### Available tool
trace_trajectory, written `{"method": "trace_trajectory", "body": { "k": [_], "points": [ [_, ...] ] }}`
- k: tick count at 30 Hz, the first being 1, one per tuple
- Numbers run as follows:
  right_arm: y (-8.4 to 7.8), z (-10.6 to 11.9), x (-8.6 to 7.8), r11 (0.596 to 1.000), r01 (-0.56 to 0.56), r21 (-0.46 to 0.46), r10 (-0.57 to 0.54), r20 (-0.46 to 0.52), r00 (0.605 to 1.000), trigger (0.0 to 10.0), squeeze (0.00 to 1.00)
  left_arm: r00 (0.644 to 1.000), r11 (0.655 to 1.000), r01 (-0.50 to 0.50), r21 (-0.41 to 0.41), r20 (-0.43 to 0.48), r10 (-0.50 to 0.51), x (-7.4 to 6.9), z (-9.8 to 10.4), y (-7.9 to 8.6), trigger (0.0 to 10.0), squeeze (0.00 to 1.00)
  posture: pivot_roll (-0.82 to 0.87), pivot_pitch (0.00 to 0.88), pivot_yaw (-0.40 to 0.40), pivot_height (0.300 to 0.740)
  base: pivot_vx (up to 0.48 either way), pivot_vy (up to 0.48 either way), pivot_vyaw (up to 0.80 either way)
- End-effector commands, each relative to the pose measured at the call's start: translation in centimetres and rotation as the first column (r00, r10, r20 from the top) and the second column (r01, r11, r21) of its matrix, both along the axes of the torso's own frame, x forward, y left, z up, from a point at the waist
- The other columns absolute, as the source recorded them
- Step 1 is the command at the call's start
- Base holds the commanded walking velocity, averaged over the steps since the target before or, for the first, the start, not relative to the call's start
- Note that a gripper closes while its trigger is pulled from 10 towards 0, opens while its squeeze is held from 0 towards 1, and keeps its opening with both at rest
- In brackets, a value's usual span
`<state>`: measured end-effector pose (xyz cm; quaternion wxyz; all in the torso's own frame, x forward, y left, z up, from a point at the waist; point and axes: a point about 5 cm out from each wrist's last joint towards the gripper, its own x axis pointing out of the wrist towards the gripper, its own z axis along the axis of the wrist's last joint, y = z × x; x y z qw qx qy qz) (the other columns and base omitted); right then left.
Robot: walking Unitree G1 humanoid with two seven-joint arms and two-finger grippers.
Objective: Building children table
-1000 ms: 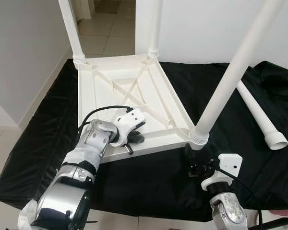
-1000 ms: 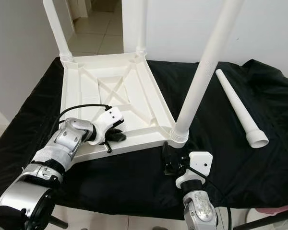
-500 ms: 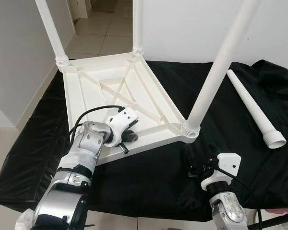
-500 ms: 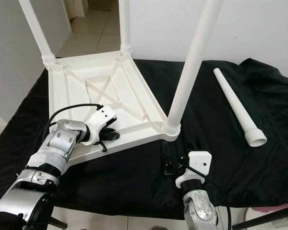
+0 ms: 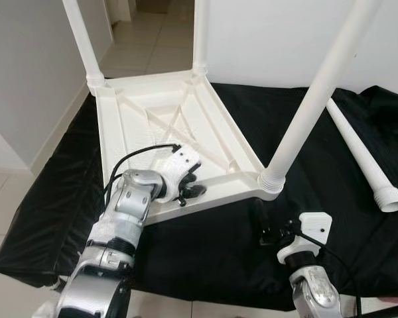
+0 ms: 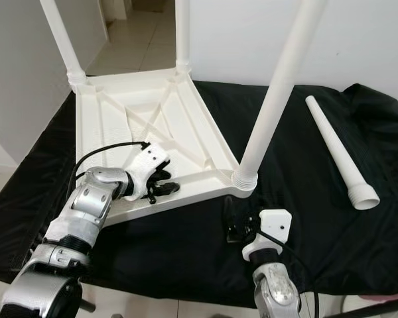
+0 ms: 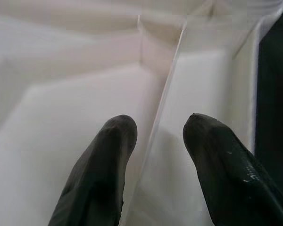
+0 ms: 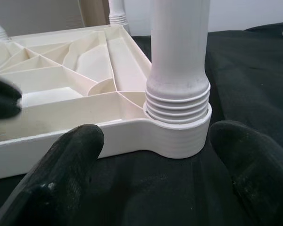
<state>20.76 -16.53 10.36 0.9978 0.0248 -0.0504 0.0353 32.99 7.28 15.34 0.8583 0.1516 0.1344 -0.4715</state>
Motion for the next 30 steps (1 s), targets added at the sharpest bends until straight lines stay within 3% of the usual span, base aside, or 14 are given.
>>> {"method": "trace_trajectory", "body": {
  "k": [1,6,8,11,13,14,15,16,18,23,30],
  "points": [
    [0.0,-0.1,0.1,1.0,-0.003,-0.002,0.003,0.002,1.0,10.0,0.0,0.993,0.996,-0.06,-0.061,0.097,0.066,0.3,1.6,0.4,10.0,0.0,-0.11,0.0,0.009,0.74,0.0,0.0,0.0],
    [0.0,-0.1,0.2,1.0,-0.008,-0.007,0.008,0.005,1.0,10.0,0.0,0.987,0.989,-0.068,-0.128,0.134,0.085,0.6,3.1,1.2,10.0,0.0,-0.11,0.0,0.009,0.74,0.0,0.0,0.0],
    [0.0,0.0,0.5,1.0,-0.01,-0.008,0.01,0.01,1.0,10.0,0.0,0.968,0.971,-0.173,-0.166,0.153,0.199,1.9,4.0,2.8,10.0,0.0,-0.1,0.0,0.009,0.74,0.0,0.0,0.0],
    [0.0,0.0,0.6,1.0,-0.011,-0.008,0.011,0.011,1.0,10.0,0.0,0.957,0.961,-0.216,-0.175,0.158,0.244,2.4,4.2,3.3,10.0,0.0,-0.1,0.0,0.009,0.74,0.0,0.0,0.0],
    [0.1,0.1,1.0,1.0,-0.012,-0.011,0.012,0.019,1.0,10.0,0.0,0.904,0.911,-0.369,-0.184,0.156,0.398,3.7,4.1,5.3,10.0,0.0,-0.1,0.0,0.009,0.74,0.0,0.0,0.0],
    [0.1,0.1,1.0,1.0,-0.012,-0.011,0.012,0.019,1.0,10.0,0.0,0.904,0.911,-0.369,-0.184,0.156,0.398,3.7,4.1,5.3,10.0,0.0,-0.1,0.0,0.009,0.74,0.0,0.0,0.0],
    [0.1,0.2,1.2,1.0,-0.013,-0.013,0.013,0.025,1.0,10.0,0.0,0.872,0.882,-0.438,-0.172,0.154,0.464,4.2,3.8,6.3,10.0,0.0,-0.1,0.0,0.009,0.74,0.0,0.0,0.0],
    [0.1,0.2,1.2,1.0,-0.013,-0.013,0.013,0.025,1.0,10.0,0.0,0.872,0.882,-0.438,-0.172,0.154,0.464,4.2,3.8,6.3,10.0,0.0,-0.1,0.0,0.009,0.74,0.0,0.0,0.0],
    [0.3,0.6,1.7,1.0,-0.015,-0.012,0.015,0.038,0.999,10.0,0.0,0.822,0.833,-0.533,-0.152,0.143,0.552,4.6,3.1,8.0,10.0,0.0,-0.09,0.0,0.01,0.74,0.0,0.0,0.0],
    [0.6,0.9,2.0,1.0,-0.021,-0.007,0.022,0.049,0.999,10.0,0.0,0.782,0.796,-0.59,-0.134,0.149,0.605,4.6,2.7,9.2,10.0,0.0,-0.09,0.0,0.009,0.74,0.0,0.0,0.0],
    [1.2,0.6,2.2,0.999,-0.049,-0.004,0.049,0.039,0.998,10.0,0.0,0.725,0.752,-0.657,-0.048,0.23,0.649,4.8,2.3,11.5,10.0,0.0,-0.08,0.0,0.003,0.74,0.0,0.0,0.0]
  ]
}}
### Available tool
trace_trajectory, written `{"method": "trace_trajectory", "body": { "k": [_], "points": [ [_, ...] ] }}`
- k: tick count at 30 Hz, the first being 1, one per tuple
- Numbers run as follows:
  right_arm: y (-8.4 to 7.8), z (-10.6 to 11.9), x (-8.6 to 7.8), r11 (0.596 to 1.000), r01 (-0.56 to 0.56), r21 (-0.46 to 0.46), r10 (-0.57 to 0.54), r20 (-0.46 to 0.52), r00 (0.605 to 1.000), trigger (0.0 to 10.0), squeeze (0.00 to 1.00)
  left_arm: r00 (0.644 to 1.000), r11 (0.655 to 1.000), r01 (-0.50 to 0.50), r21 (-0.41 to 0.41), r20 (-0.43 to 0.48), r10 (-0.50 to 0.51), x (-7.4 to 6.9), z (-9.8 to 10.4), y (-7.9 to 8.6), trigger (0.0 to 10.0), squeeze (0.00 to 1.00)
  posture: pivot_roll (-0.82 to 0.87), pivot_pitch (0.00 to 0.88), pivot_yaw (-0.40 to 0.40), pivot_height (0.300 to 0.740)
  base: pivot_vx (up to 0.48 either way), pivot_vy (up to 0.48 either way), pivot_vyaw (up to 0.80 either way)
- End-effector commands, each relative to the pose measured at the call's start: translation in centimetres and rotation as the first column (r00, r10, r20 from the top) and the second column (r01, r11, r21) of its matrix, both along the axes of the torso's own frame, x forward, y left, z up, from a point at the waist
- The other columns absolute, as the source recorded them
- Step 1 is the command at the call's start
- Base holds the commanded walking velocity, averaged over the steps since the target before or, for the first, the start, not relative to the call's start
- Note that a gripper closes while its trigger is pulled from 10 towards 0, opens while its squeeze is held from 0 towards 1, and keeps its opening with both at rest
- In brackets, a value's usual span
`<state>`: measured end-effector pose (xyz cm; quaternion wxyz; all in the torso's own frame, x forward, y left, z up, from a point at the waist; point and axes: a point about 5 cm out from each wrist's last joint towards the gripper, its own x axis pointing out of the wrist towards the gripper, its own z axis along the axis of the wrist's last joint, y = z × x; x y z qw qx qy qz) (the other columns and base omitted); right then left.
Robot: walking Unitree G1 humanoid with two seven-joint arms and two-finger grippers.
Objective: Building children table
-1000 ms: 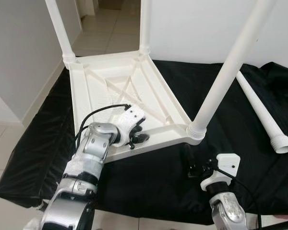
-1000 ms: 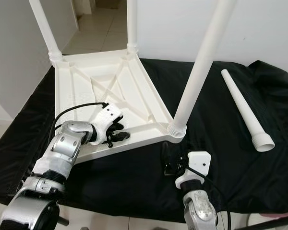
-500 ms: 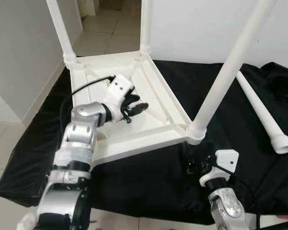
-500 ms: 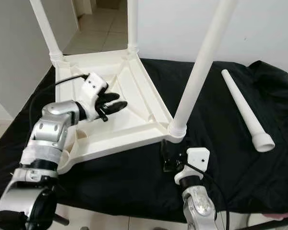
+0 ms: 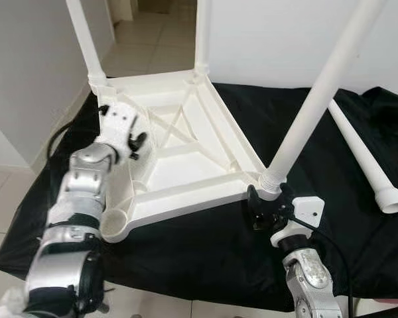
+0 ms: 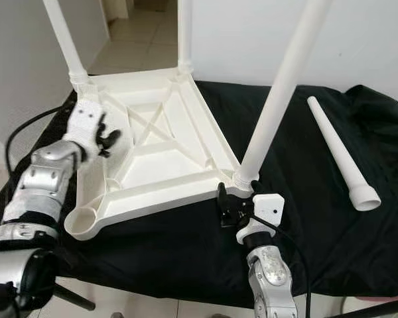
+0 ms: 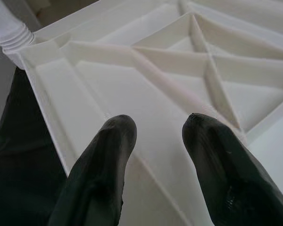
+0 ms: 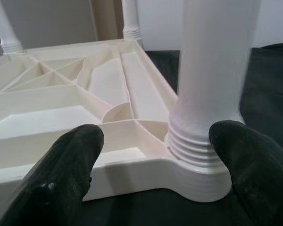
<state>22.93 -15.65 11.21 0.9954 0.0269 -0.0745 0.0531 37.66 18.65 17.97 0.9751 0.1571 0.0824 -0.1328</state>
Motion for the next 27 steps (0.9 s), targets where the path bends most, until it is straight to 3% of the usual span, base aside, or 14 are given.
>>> {"method": "trace_trajectory", "body": {
  "k": [1,6,8,12,13,14,19,22,23,24,25,27],
  "points": [
    [0.3,-0.2,0.1,1.0,-0.014,-0.007,0.014,-0.01,1.0,10.0,0.0,0.999,0.999,-0.033,0.018,0.0,0.033,0.1,-0.3,0.1,10.0,0.0,-0.08,0.0,0.003,0.74,0.0,0.0,0.0],
    [0.3,-0.2,0.3,1.0,-0.017,-0.007,0.017,-0.011,1.0,10.0,0.0,0.998,0.998,-0.063,0.027,-0.002,0.063,0.1,-0.5,1.3,10.0,0.0,-0.08,0.0,0.002,0.74,0.0,0.0,0.0],
    [0.4,-0.2,0.5,1.0,-0.02,-0.01,0.02,-0.014,1.0,10.0,0.0,0.999,0.996,-0.045,0.073,-0.005,0.045,-0.2,-0.7,2.1,10.0,0.0,-0.08,0.0,0.0,0.74,0.0,0.0,0.0],
    [0.4,-0.3,0.6,1.0,-0.021,-0.013,0.021,-0.017,1.0,10.0,0.0,1.0,0.995,-0.015,0.103,-0.012,0.016,-0.4,-0.9,2.2,10.0,0.0,-0.07,0.0,0.0,0.74,0.0,0.0,0.0],
    [0.4,-0.4,0.7,1.0,-0.016,-0.025,0.016,-0.028,0.999,10.0,0.0,0.999,0.988,0.024,0.151,-0.027,-0.02,-0.8,-1.4,2.3,10.0,0.0,-0.07,0.0,-0.001,0.74,0.0,0.0,0.0],
    [0.2,-0.7,0.9,0.999,-0.007,-0.041,0.005,-0.048,0.999,10.0,0.0,0.988,0.953,0.147,0.267,-0.077,-0.131,-2.1,-2.6,2.6,10.0,0.0,-0.07,0.0,-0.001,0.74,0.0,0.0,0.0],
    [0.0,-0.8,1.0,0.999,-0.005,-0.047,0.002,-0.053,0.999,10.0,0.0,0.977,0.905,0.212,0.369,-0.103,-0.186,-2.8,-2.9,3.1,10.0,0.0,-0.07,0.0,-0.004,0.74,0.0,0.0,0.0],
    [0.0,-0.8,1.0,0.999,-0.005,-0.047,0.002,-0.053,0.999,10.0,0.0,0.977,0.905,0.212,0.369,-0.103,-0.186,-2.8,-2.9,3.1,10.0,0.0,-0.07,0.0,-0.004,0.74,0.0,0.0,0.0],
    [0.0,-0.8,1.0,0.999,-0.006,-0.047,0.003,-0.052,0.999,10.0,0.0,0.973,0.886,0.232,0.402,-0.114,-0.203,-3.0,-2.8,3.2,10.0,0.0,-0.06,0.0,-0.006,0.74,0.0,0.0,0.0],
    [-0.1,-0.7,1.1,0.999,0.002,-0.051,-0.005,-0.049,0.999,10.0,0.0,0.959,0.841,0.284,0.461,-0.142,-0.247,-3.5,-2.9,3.4,10.0,0.0,-0.06,0.0,-0.009,0.74,0.0,0.0,0.0],
    [-0.1,-0.7,1.1,0.999,0.002,-0.051,-0.005,-0.049,0.999,10.0,0.0,0.959,0.841,0.284,0.461,-0.142,-0.247,-3.5,-2.9,3.4,10.0,0.0,-0.06,0.0,-0.009,0.74,0.0,0.0,0.0],
    [-0.4,-0.6,1.1,0.998,0.022,-0.061,-0.025,-0.043,0.999,10.0,0.0,0.936,0.783,0.351,0.514,-0.184,-0.299,-4.3,-3.1,3.4,10.0,0.0,-0.06,0.0,-0.01,0.74,0.0,0.0,0.0]
  ]
}}
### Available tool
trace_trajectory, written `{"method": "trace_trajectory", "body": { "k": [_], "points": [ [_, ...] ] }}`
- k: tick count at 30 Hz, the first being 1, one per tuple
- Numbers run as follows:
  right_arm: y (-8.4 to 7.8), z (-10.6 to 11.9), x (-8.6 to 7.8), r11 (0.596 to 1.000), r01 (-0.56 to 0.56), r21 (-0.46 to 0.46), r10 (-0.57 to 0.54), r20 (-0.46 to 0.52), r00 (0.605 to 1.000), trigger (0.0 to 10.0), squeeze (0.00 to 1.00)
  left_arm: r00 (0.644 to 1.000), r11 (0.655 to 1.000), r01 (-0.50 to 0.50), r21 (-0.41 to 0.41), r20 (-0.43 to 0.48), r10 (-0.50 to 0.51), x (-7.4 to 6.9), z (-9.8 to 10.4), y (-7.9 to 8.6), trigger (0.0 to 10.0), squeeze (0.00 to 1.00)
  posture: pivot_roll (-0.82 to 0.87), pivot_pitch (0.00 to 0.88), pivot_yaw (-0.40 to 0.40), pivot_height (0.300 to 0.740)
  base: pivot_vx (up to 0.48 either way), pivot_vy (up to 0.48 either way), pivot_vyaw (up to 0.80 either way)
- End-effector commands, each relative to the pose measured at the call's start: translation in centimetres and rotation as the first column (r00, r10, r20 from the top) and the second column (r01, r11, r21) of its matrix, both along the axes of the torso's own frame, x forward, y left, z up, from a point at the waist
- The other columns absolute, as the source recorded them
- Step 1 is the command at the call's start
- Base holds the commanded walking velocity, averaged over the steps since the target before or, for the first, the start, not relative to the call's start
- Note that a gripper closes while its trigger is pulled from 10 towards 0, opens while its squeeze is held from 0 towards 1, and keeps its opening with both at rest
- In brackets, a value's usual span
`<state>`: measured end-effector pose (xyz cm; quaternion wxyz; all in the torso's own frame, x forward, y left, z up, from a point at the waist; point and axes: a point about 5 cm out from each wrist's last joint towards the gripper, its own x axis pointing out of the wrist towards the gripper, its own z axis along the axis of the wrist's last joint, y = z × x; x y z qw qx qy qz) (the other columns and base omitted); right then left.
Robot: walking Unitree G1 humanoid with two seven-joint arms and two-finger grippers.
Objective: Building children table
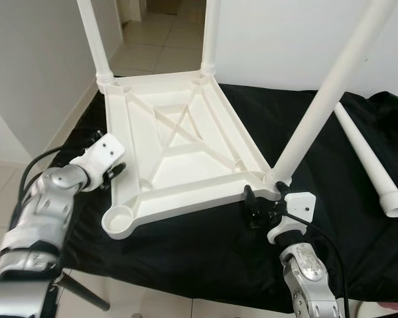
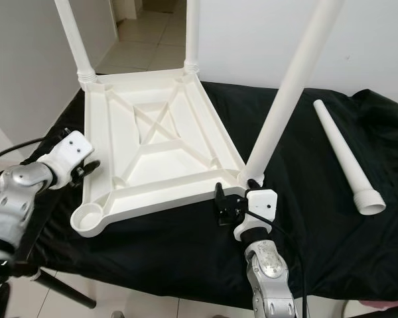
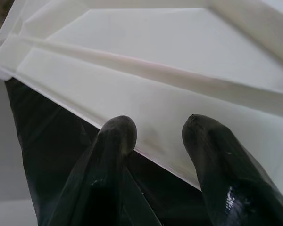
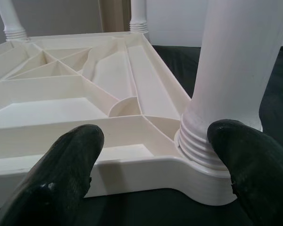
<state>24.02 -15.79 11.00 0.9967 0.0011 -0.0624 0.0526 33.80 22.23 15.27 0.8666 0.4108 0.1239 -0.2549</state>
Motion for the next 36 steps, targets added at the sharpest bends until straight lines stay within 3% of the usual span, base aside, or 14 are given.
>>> {"method": "trace_trajectory", "body": {
  "k": [1,4,7,18,20,21,25,31,36],
  "points": [
    [-0.3,-0.4,0.0,1.0,0.019,-0.009,-0.02,-0.021,1.0,10.0,0.0,0.999,0.998,0.046,0.046,-0.029,-0.045,-0.4,-0.4,-0.2,10.0,0.0,-0.06,0.0,-0.01,0.74,0.0,0.0,0.0],
    [-0.8,-0.5,-0.2,0.997,0.077,-0.022,-0.078,-0.017,0.997,10.0,0.0,0.99,0.989,0.128,0.074,-0.062,-0.124,-1.3,-0.7,-0.8,10.0,0.0,-0.06,0.0,-0.013,0.74,0.0,0.0,0.0],
    [-1.5,-0.9,-0.4,0.981,0.184,-0.062,-0.186,-0.028,0.982,10.0,0.0,0.957,0.96,0.273,0.071,-0.127,-0.262,-2.7,-1.1,-2.2,10.0,0.0,-0.06,0.0,-0.013,0.74,0.0,0.0,0.0],
    [-2.3,-1.0,0.5,0.963,0.26,-0.077,-0.263,-0.029,0.964,10.0,0.0,0.882,0.897,0.441,0.025,-0.201,-0.427,-4.6,-1.5,-4.7,10.0,0.0,-0.06,0.0,-0.005,0.74,0.0,0.0,0.0],
    [-3.0,-0.3,2.2,0.958,0.274,-0.089,-0.275,-0.003,0.961,10.0,0.0,0.846,0.869,0.495,-0.011,-0.22,-0.485,-5.2,-1.5,-5.9,10.0,0.0,-0.07,0.0,0.004,0.74,0.0,0.0,0.0],
    [-3.0,-0.3,2.2,0.958,0.274,-0.089,-0.275,-0.003,0.961,10.0,0.0,0.846,0.869,0.495,-0.011,-0.22,-0.485,-5.2,-1.5,-5.9,10.0,0.0,-0.07,0.0,0.004,0.74,0.0,0.0,0.0],
    [-3.5,1.6,6.3,0.97,0.218,-0.109,-0.214,0.046,0.976,10.0,0.0,0.786,0.815,0.575,-0.075,-0.225,-0.575,-5.9,-0.9,-8.2,10.0,0.0,-0.06,0.0,0.009,0.74,0.0,0.0,0.0],
    [-3.5,2.6,8.7,0.982,0.153,-0.106,-0.15,0.036,0.988,10.0,0.0,0.743,0.779,0.62,-0.091,-0.251,-0.621,-6.4,-0.7,-9.0,10.0,0.0,-0.06,0.0,0.011,0.74,0.0,0.0,0.0],
    [-2.4,3.2,11.1,0.995,0.049,-0.092,-0.05,-0.001,0.999,10.0,0.0,0.683,0.732,0.668,-0.132,-0.28,-0.674,-7.5,-0.5,-10.1,10.0,0.0,-0.06,0.0,0.018,0.74,0.0,0.0,0.0]
  ]
}}
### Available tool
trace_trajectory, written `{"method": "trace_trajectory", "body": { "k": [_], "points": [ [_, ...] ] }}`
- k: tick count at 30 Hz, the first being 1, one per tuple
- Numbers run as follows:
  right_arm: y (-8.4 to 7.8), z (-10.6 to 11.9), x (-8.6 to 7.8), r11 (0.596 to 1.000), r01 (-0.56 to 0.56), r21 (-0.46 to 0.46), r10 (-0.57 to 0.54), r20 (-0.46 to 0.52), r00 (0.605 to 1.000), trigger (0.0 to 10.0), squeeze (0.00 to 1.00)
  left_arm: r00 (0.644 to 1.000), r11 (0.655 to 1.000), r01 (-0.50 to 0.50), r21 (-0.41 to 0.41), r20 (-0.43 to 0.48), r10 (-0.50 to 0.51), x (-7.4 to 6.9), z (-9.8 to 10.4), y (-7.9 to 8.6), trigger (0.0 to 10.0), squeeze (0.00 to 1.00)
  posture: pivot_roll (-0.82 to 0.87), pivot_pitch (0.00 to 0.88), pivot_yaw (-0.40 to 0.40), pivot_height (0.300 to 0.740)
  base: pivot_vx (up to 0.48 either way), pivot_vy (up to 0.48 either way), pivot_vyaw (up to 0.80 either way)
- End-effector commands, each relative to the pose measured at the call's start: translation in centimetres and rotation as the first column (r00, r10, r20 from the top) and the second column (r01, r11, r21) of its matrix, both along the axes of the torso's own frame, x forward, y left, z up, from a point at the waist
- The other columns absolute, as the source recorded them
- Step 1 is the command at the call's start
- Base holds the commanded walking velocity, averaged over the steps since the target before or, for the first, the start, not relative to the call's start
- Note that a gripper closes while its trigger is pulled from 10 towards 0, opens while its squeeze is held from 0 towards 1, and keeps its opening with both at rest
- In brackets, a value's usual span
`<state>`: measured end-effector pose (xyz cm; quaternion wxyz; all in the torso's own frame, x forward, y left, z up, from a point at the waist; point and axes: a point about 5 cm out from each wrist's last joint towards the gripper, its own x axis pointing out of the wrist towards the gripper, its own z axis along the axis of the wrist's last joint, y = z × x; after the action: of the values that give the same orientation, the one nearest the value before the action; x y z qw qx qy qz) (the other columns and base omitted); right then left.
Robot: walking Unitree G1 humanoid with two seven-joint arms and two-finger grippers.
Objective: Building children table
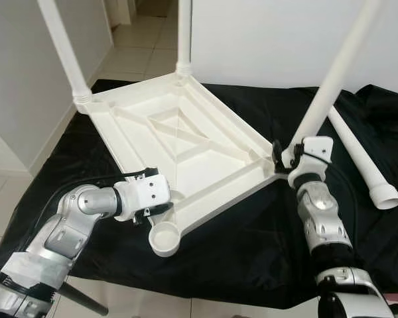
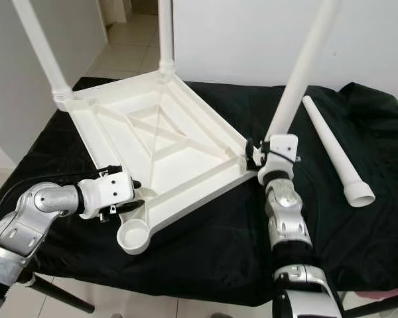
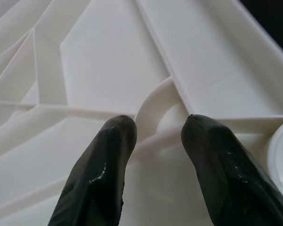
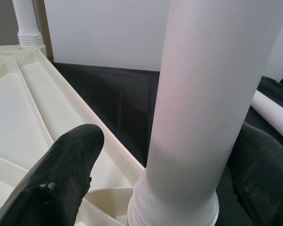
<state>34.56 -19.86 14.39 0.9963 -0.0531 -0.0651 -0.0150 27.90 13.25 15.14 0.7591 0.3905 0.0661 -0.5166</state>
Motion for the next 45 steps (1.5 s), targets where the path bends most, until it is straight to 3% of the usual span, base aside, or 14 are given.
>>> {"method": "trace_trajectory", "body": {
  "k": [1,7,18,24,32,35,40,42,45],
  "points": [
    [1.7,-0.2,0.6,0.996,-0.091,0.009,0.091,-0.017,0.996,10.0,0.0,0.968,0.979,0.203,0.035,-0.155,-0.195,-1.5,-0.4,-1.1,10.0,0.0,-0.06,0.0,0.018,0.74,0.0,0.0,0.0],
    [3.0,0.3,2.5,0.991,-0.13,0.015,0.13,-0.032,0.991,10.0,0.0,0.952,0.967,0.256,0.006,-0.175,-0.251,-2.1,0.2,-2.5,10.0,0.0,-0.06,0.0,0.027,0.74,0.0,0.0,0.0],
    [2.3,-0.9,1.9,0.999,0.005,0.051,-0.004,-0.021,1.0,10.0,0.0,0.969,0.976,0.219,-0.005,-0.117,-0.218,-1.0,1.0,-3.1,10.0,0.0,-0.06,0.0,0.031,0.74,0.0,0.0,0.0],
    [0.3,-1.7,-1.0,0.98,0.177,0.092,-0.184,0.081,0.98,10.0,0.0,0.994,0.988,0.1,-0.115,-0.035,-0.104,1.4,3.2,-2.8,10.0,0.0,-0.08,0.0,0.039,0.74,0.0,0.0,0.0],
    [-0.1,-2.1,-3.7,0.971,0.218,0.102,-0.23,0.118,0.966,10.0,0.0,1.0,0.986,0.0,-0.165,0.02,0.003,3.3,4.7,-1.5,10.0,0.0,-0.08,0.0,0.037,0.74,0.0,0.0,0.0],
    [0.0,-2.2,-4.3,0.972,0.212,0.102,-0.224,0.124,0.967,10.0,0.0,0.999,0.987,-0.018,-0.159,0.031,0.023,3.6,4.8,-1.0,10.0,0.0,-0.08,0.0,0.035,0.74,0.0,0.0,0.0],
    [0.9,-2.3,-7.0,0.983,0.145,0.115,-0.161,0.149,0.976,10.0,0.0,0.993,0.993,-0.078,-0.088,0.079,0.085,4.8,4.8,1.1,10.0,0.0,-0.07,0.0,0.036,0.74,0.0,0.0,0.0],
    [0.9,-2.3,-7.0,0.983,0.145,0.115,-0.161,0.149,0.976,10.0,0.0,0.993,0.993,-0.078,-0.088,0.079,0.085,4.8,4.8,1.1,10.0,0.0,-0.07,0.0,0.036,0.74,0.0,0.0,0.0],
    [1.6,-2.4,-8.3,0.989,0.098,0.109,-0.114,0.151,0.982,10.0,0.0,0.989,0.994,-0.113,-0.011,0.096,0.114,5.5,4.2,2.7,10.0,0.0,-0.08,0.0,0.041,0.74,0.0,0.0,0.0]
  ]
}}
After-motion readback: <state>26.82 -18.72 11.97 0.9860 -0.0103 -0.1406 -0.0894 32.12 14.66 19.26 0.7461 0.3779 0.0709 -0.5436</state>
